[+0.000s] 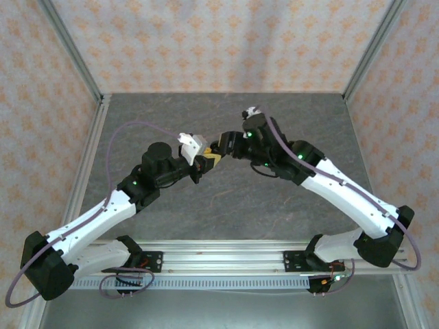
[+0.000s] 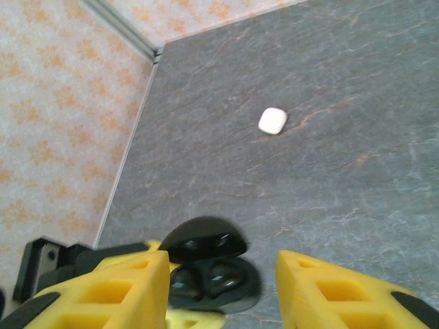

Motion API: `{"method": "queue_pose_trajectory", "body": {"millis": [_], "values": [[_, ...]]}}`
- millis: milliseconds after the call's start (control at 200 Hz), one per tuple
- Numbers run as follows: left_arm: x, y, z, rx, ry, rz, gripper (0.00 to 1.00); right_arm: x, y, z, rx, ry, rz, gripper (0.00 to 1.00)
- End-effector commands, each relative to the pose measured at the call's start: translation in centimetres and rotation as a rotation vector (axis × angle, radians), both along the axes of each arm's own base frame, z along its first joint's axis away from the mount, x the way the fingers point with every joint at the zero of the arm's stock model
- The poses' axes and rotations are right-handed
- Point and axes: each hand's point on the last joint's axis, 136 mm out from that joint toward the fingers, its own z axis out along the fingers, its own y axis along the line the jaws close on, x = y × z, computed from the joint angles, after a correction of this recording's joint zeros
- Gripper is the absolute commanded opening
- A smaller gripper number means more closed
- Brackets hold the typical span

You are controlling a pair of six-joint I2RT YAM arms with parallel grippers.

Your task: Insert the wireless bluetooth earbuds into the charging case

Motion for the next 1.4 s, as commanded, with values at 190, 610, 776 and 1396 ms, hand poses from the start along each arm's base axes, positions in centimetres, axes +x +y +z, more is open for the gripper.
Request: {"method": "queue_pose_trajectory", "body": {"millis": [190, 610, 776, 1396], "values": [[-3.0, -1.8, 3.6, -0.024, -0.073, -0.206, 0.0, 0.2, -1.2, -0.1, 0.163, 0.2, 0.106, 0.41], [-3.1, -2.0, 3.6, -0.004, -0.071, -0.225, 0.0, -0.9, 2.3, -1.2, 0.342, 0.316, 0.274, 0.25], [-2.5, -2.0, 3.3, -0.024, -0.057, -0.197, 0.0, -2.3, 1.7, 0.3, 0.349, 0.257, 0.322, 0.24], [0.4, -0.9, 1.1, -0.005, 0.034, -0.046, 0.0, -2.3, -5.9, -0.3, 0.115, 0.076, 0.064, 0.34]]}}
